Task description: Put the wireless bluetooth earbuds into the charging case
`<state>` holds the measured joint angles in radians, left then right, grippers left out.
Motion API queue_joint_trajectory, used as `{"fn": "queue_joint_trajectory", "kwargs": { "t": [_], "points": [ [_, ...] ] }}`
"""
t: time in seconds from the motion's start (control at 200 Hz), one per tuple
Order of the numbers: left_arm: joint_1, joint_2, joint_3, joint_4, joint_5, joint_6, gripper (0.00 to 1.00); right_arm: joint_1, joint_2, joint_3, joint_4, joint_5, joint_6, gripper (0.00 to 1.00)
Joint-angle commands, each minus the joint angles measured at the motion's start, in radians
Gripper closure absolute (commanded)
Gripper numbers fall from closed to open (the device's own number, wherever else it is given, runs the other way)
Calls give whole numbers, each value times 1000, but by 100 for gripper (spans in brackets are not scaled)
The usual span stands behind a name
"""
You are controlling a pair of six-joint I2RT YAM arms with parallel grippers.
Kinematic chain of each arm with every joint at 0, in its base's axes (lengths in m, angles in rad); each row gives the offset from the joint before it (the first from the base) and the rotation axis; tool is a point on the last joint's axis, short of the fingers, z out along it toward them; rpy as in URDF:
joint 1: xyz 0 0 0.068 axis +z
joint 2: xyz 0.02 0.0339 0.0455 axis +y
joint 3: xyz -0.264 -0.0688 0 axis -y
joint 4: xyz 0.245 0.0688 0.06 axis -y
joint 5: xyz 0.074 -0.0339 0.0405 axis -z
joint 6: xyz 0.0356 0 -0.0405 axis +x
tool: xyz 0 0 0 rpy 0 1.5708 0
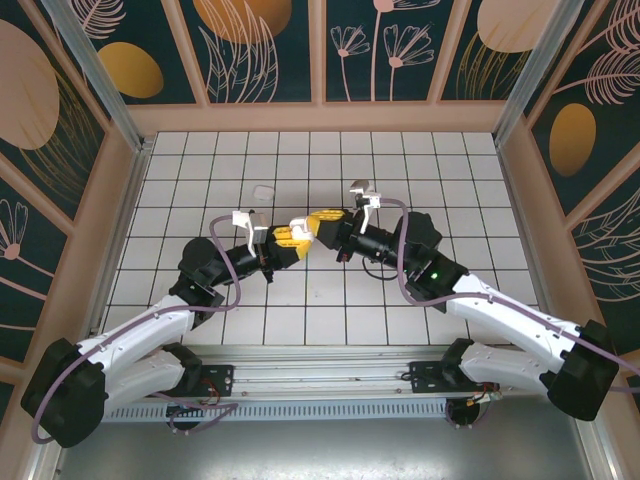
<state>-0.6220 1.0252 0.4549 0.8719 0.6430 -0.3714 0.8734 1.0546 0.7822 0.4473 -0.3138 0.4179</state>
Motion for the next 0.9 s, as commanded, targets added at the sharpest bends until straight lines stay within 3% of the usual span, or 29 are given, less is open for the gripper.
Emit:
{"fn": "queue_joint_trajectory", "kwargs": {
  "t": [0.0, 0.465, 0.566, 0.721, 0.896],
  "points": [
    [-1, -13, 11, 61, -13, -12, 100, 16, 14, -4, 68, -15, 28, 91],
    [-1, -42, 6, 38, -31, 6, 100, 37, -10, -43, 24, 18, 45, 90],
    [-2, -42, 7, 38, -31, 4, 100, 38, -12, -43, 18, 21, 45, 81],
    [-2, -45, 7, 35, -30, 5, 100, 43, -8, -39, 16, 28, 43, 59],
    [-2, -55, 7, 14, -27, 14, 100, 45, -49, -26, -50, 76, 18, 55]
  ]
}}
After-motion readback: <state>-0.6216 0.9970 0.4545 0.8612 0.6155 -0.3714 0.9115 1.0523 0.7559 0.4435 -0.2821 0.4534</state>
